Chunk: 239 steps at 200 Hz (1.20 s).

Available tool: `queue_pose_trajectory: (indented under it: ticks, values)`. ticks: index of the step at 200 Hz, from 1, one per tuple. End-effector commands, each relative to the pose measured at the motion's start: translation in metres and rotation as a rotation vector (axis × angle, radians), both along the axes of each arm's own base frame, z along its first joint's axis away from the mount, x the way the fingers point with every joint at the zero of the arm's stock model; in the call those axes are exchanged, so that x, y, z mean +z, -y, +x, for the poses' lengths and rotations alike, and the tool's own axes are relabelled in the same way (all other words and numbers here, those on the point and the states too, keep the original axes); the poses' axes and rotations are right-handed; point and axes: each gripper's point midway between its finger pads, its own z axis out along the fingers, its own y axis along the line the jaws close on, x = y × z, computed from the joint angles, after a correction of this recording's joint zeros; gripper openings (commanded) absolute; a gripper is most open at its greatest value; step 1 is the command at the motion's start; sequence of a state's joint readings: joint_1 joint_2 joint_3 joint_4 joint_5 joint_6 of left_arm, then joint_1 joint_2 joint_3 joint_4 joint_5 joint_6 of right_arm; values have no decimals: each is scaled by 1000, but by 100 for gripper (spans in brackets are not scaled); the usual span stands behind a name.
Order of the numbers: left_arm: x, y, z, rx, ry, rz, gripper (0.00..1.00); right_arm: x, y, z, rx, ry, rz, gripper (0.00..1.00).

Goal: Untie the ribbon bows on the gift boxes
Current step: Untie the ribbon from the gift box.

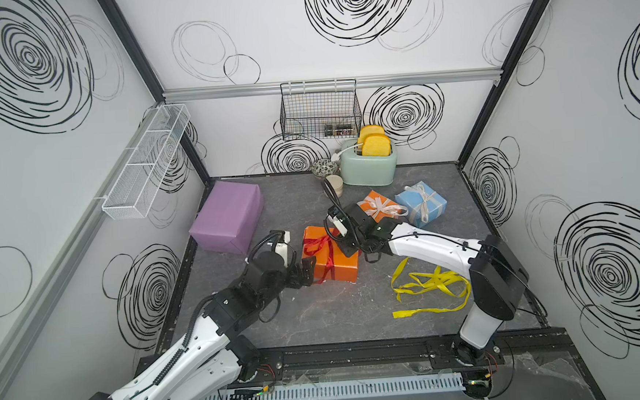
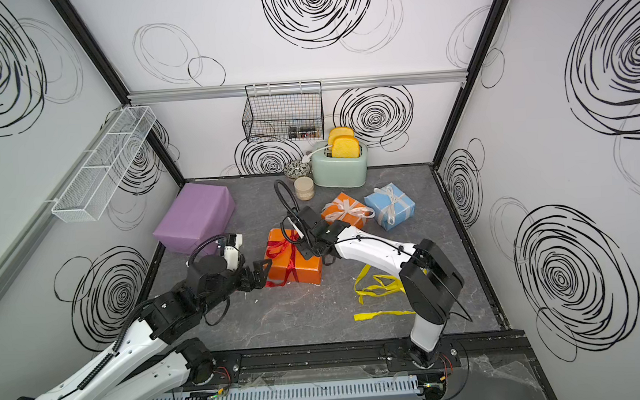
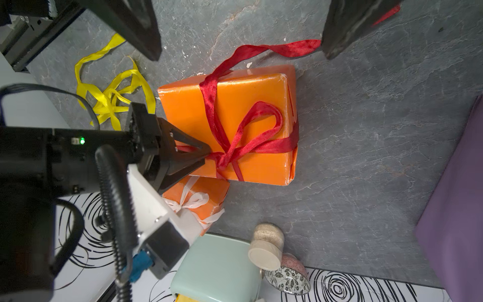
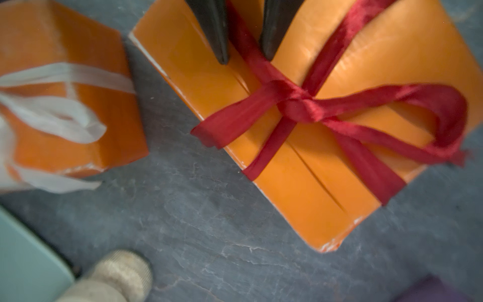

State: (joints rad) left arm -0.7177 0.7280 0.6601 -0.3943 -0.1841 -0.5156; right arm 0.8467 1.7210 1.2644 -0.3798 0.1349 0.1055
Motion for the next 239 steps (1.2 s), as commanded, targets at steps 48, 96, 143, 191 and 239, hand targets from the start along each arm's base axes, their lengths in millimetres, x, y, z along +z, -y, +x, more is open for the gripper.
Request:
queue_pose_trajectory:
  ticks: [48,96,143,191,239]
  values:
    - [1,-2,4,28,16,0,98,23,12,2,-87,-28,186,0]
    - [-1,-2,4,32,13,9,98,62,56,-11,-164,-58,520,0]
    - [-4,-6,6,55,3,30,99,69,98,-29,-258,-7,643,0]
    - [-10,-9,9,80,-13,51,99,55,123,-44,-302,21,659,0]
    - [-22,-6,18,105,-82,66,94,23,106,-72,-180,-116,692,0]
